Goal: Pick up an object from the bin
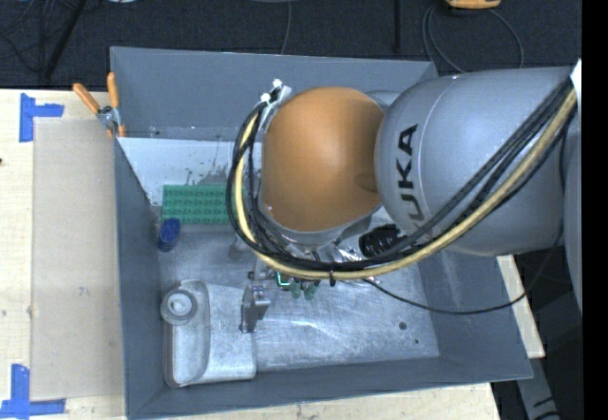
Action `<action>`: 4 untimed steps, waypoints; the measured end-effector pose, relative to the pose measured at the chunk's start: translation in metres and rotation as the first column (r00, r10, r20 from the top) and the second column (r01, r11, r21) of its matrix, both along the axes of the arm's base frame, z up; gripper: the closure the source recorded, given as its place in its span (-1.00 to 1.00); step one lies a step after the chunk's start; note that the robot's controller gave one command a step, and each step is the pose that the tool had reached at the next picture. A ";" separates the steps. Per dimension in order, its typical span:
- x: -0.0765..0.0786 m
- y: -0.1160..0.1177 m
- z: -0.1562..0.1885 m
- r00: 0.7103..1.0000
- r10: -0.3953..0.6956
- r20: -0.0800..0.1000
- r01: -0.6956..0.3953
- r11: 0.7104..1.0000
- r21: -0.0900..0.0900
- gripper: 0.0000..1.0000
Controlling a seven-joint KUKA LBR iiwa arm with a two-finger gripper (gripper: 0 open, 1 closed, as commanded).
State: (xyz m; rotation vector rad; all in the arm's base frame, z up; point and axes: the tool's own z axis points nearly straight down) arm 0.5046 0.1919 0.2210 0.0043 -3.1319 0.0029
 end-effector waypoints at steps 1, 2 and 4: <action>0.024 -0.035 -0.128 0.971 0.240 0.012 -0.240 0.971 0.002 -1.00; 0.040 -0.106 -0.089 0.964 0.265 0.013 -0.265 0.964 -0.002 -1.00; 0.078 -0.142 -0.102 0.797 0.604 0.010 -0.604 0.797 0.001 -1.00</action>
Offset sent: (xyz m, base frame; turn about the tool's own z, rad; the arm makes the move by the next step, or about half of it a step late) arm 0.0264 -0.0401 -0.1510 -0.2630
